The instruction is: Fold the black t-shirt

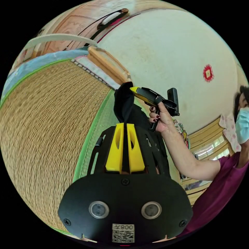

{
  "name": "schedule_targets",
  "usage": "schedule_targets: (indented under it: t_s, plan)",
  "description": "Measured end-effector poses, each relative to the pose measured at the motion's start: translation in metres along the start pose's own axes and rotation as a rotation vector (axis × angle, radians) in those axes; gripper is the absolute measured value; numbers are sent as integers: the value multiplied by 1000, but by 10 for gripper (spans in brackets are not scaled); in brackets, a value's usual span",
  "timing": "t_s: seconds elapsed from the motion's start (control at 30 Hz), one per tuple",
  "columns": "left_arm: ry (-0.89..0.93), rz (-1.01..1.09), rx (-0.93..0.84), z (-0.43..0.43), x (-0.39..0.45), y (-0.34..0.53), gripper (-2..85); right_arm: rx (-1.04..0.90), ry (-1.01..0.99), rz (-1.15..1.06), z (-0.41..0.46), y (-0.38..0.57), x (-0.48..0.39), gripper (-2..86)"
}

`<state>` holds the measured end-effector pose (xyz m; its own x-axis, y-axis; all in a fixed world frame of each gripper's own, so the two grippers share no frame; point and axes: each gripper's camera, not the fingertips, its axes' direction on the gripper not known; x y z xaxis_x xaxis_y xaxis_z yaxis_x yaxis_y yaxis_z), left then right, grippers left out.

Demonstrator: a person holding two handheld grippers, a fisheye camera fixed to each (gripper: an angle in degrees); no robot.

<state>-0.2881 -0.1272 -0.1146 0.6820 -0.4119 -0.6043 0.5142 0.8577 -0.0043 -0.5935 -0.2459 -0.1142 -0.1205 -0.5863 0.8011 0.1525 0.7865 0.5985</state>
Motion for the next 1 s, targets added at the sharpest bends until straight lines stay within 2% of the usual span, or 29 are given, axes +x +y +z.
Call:
schedule_targets:
  t_s: [0.17,0.27,0.57,0.73,0.83,1.0]
  plan:
    - [-147,409,-160,51,119,-5,21,102,-44,119,-74,38,69,5]
    - [-218,518,-266,98,156,11,19,120,-31,232,-98,65,113,5]
    - [-289,596,-436,178,206,47,3,38,13,367,-128,104,187,3]
    - [-268,554,-416,187,217,48,2,-20,47,356,-138,114,194,2]
    - [-261,534,-383,193,223,38,2,16,41,363,-150,120,199,1]
    - [-343,515,-433,228,217,23,1,-10,22,367,-152,123,205,0]
